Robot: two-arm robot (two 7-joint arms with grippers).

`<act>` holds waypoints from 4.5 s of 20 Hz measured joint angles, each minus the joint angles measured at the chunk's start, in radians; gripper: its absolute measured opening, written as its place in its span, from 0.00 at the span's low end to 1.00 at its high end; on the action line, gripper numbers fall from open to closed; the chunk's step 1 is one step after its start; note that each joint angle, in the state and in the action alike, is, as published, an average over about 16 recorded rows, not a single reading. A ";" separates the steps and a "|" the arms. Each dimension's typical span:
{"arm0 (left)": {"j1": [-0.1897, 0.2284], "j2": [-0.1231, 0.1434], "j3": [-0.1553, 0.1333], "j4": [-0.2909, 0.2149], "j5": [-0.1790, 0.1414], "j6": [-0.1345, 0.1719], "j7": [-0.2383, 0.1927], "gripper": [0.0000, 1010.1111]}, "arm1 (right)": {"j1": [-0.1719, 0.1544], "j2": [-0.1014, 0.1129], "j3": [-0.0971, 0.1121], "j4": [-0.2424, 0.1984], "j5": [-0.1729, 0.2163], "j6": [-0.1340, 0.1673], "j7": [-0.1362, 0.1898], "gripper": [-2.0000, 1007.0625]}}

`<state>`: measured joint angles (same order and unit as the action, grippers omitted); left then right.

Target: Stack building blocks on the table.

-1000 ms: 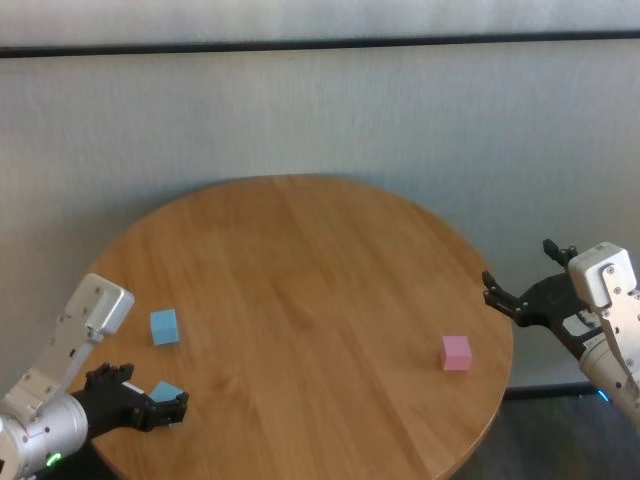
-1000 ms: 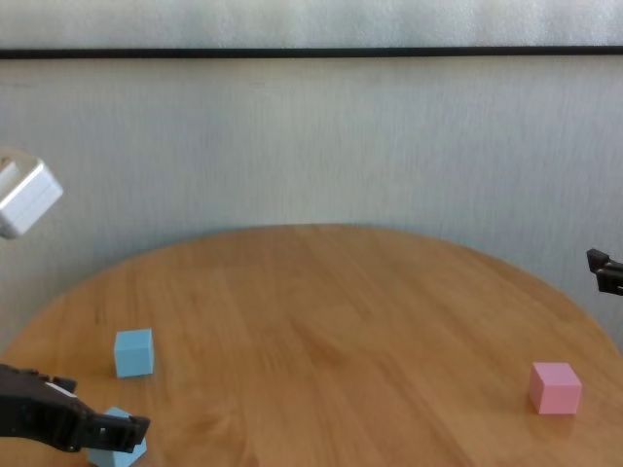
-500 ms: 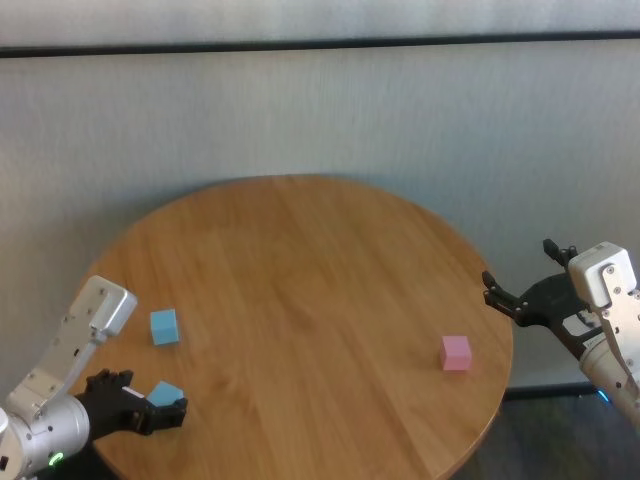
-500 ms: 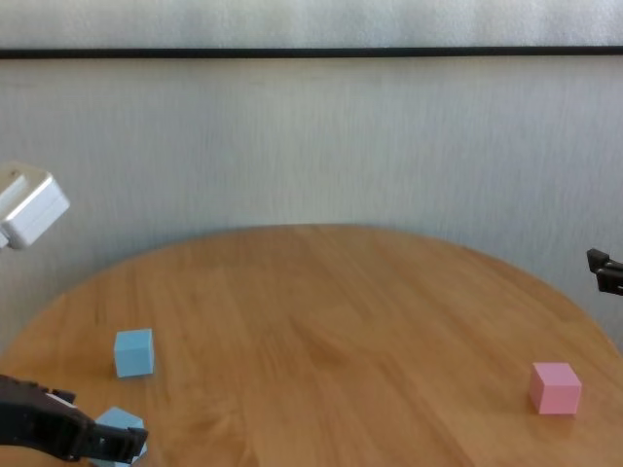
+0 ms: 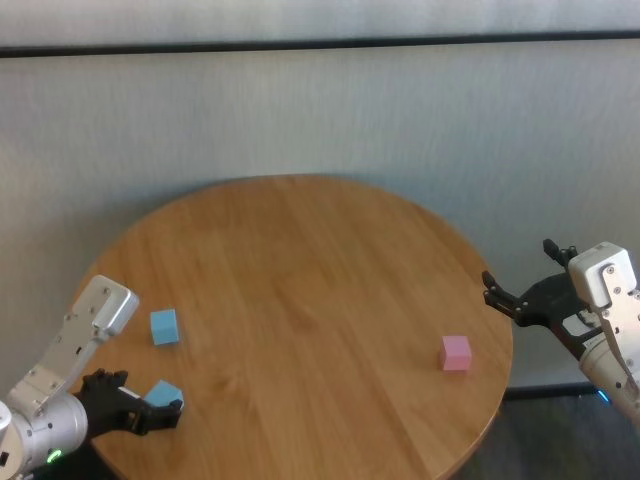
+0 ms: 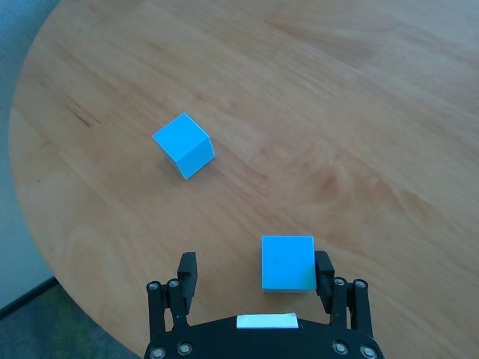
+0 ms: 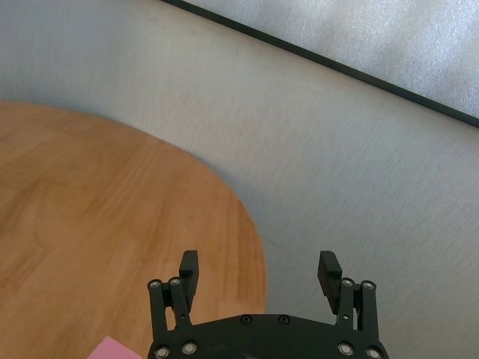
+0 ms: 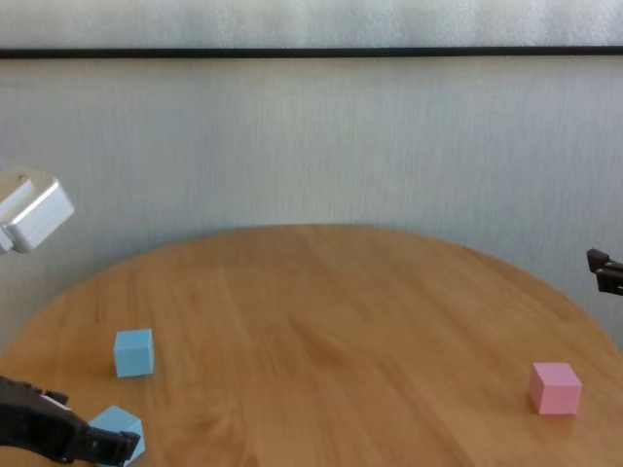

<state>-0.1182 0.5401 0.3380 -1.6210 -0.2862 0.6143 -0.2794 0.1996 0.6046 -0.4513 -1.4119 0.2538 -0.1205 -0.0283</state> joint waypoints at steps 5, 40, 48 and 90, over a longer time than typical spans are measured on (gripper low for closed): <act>-0.005 -0.001 0.002 0.003 0.012 0.006 -0.002 0.99 | 0.000 0.000 0.000 0.000 0.000 0.000 0.000 1.00; 0.000 -0.001 -0.002 -0.002 0.016 -0.004 0.005 0.41 | 0.000 0.000 0.000 0.000 0.000 0.000 0.000 1.00; -0.014 -0.008 -0.002 0.001 0.031 -0.025 -0.019 0.40 | 0.000 0.000 0.000 0.000 0.000 0.000 0.000 1.00; -0.349 -0.163 0.250 0.336 0.130 -0.223 -0.262 0.40 | 0.000 0.000 0.000 0.000 0.000 0.000 0.000 1.00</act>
<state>-0.4675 0.3769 0.5878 -1.2852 -0.1567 0.3908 -0.5419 0.1996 0.6046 -0.4513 -1.4119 0.2538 -0.1205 -0.0283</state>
